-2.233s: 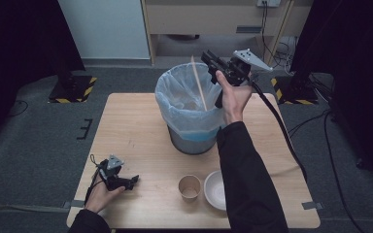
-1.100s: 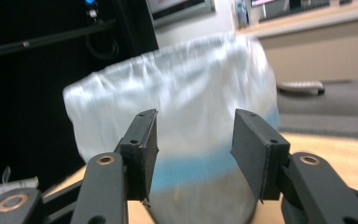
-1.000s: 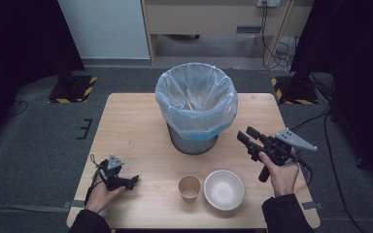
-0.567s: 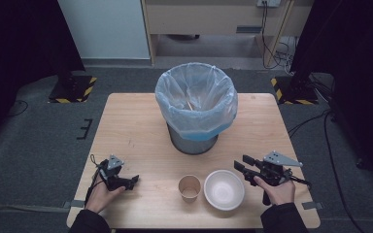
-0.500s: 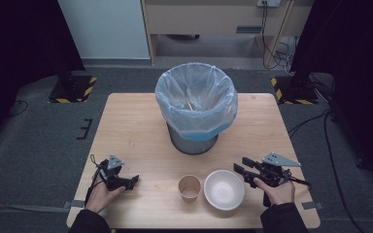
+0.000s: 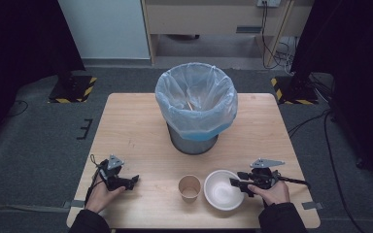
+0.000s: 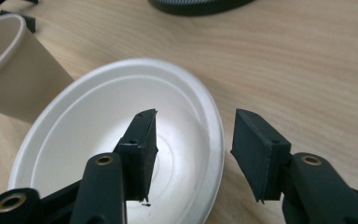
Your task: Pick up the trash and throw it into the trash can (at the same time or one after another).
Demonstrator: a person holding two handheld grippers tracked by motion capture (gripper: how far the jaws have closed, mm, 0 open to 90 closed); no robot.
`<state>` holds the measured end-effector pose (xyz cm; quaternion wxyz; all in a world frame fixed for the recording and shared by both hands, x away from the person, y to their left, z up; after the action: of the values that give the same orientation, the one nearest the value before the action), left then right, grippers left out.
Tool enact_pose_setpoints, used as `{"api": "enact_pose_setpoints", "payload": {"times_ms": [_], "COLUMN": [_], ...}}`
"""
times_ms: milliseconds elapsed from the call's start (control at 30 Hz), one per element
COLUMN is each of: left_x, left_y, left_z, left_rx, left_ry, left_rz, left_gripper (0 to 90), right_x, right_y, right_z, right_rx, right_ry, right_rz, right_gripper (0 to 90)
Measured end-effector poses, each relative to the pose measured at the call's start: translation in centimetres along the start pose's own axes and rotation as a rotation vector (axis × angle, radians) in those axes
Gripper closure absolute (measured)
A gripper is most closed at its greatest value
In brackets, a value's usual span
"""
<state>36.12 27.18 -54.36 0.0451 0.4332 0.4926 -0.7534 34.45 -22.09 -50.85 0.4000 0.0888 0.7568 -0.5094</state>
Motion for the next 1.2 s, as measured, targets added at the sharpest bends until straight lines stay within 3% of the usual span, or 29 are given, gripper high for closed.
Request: {"api": "enact_pose_setpoints", "payload": {"times_ms": [267,533,733,900,1200], "left_x": [0.0,0.0,0.0,0.0,0.0], "left_y": [0.0,0.0,0.0,0.0,0.0], "left_z": [0.0,0.0,0.0,0.0,0.0], "left_rx": [0.0,0.0,0.0,0.0,0.0], "left_ry": [0.0,0.0,0.0,0.0,0.0], "left_rz": [0.0,0.0,0.0,0.0,0.0], "left_gripper": [0.0,0.0,0.0,0.0,0.0], "right_x": [0.4,0.4,0.2,-0.2,-1.0], "right_y": [0.5,0.6,0.4,0.1,-0.9], "right_z": [0.3,0.4,0.4,0.3,0.2], "right_rx": [0.01,0.017,0.016,0.012,0.008], "right_ry": [-0.004,0.001,0.012,0.033,0.076], "right_rz": [-0.08,-0.117,-0.132,-0.12,-0.025], "right_gripper": [60.5,74.1,78.7,80.8,83.2]}}
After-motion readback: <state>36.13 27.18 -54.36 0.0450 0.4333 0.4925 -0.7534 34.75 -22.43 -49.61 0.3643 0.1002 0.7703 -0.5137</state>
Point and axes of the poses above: each handheld gripper's, and its own axes: y roughly forward along the jaws, x roughly out of its underside, z roughly to its right, the point moved 1 cm from there along y, roughly forward along the jaws, and after that the axes turned 11 degrees about x, right-handed, at the moved point
